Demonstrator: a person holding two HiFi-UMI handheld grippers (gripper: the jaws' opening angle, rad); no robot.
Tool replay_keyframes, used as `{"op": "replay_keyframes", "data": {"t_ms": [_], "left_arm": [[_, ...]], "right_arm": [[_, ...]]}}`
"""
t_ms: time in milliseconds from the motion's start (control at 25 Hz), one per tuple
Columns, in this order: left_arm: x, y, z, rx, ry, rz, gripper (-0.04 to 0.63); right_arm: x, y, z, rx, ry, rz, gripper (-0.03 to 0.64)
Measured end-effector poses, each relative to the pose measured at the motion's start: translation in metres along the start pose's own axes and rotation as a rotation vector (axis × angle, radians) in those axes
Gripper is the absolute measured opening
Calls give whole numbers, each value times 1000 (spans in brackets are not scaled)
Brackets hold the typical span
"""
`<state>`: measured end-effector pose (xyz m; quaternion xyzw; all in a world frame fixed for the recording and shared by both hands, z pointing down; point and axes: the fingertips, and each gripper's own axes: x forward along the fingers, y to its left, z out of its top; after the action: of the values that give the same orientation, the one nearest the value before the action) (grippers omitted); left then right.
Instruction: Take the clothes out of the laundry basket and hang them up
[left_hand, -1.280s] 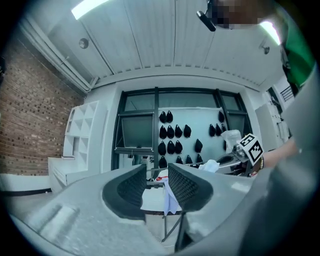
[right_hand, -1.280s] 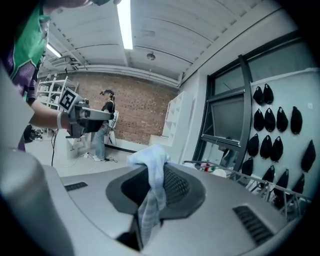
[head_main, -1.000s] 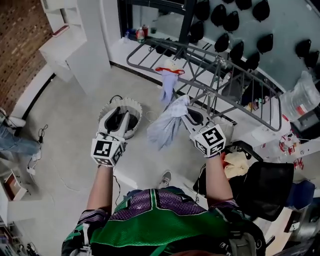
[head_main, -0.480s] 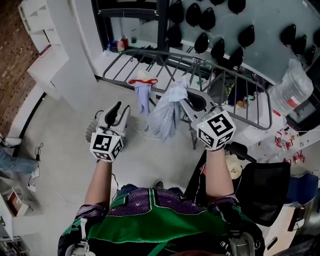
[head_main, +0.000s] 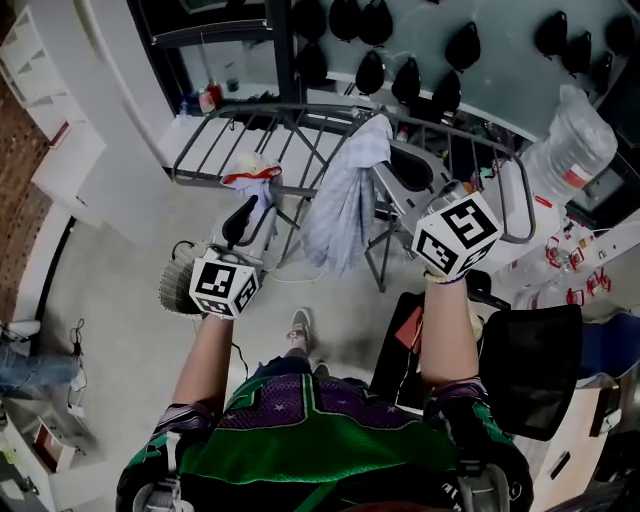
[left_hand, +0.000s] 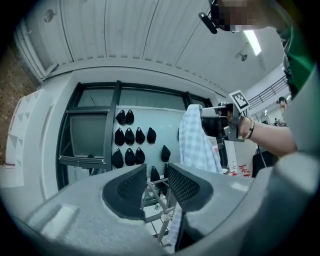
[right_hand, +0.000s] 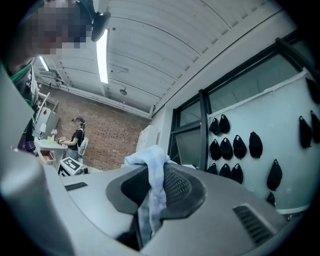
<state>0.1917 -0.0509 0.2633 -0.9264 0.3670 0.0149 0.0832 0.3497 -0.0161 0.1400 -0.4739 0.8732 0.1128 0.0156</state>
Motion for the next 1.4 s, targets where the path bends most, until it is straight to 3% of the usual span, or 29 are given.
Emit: {"op": "replay_keyframes", "data": {"t_ms": [400, 680, 920, 1200, 1400], "left_arm": [[144, 1, -9, -83, -83, -189, 143], [216, 32, -9, -119, -108, -259, 143], [248, 52, -17, -162, -115, -283, 143], [263, 53, -22, -157, -128, -283, 143], [273, 49, -27, -143, -112, -263, 143]], "right_arm": [[30, -106, 22, -57, 14, -135, 55], [50, -182, 20, -33, 30, -261, 55], [59, -223, 19, -39, 58, -346, 55], [66, -243, 34, -88, 22, -352, 55], [64, -267, 4, -52, 51, -332, 55]]}}
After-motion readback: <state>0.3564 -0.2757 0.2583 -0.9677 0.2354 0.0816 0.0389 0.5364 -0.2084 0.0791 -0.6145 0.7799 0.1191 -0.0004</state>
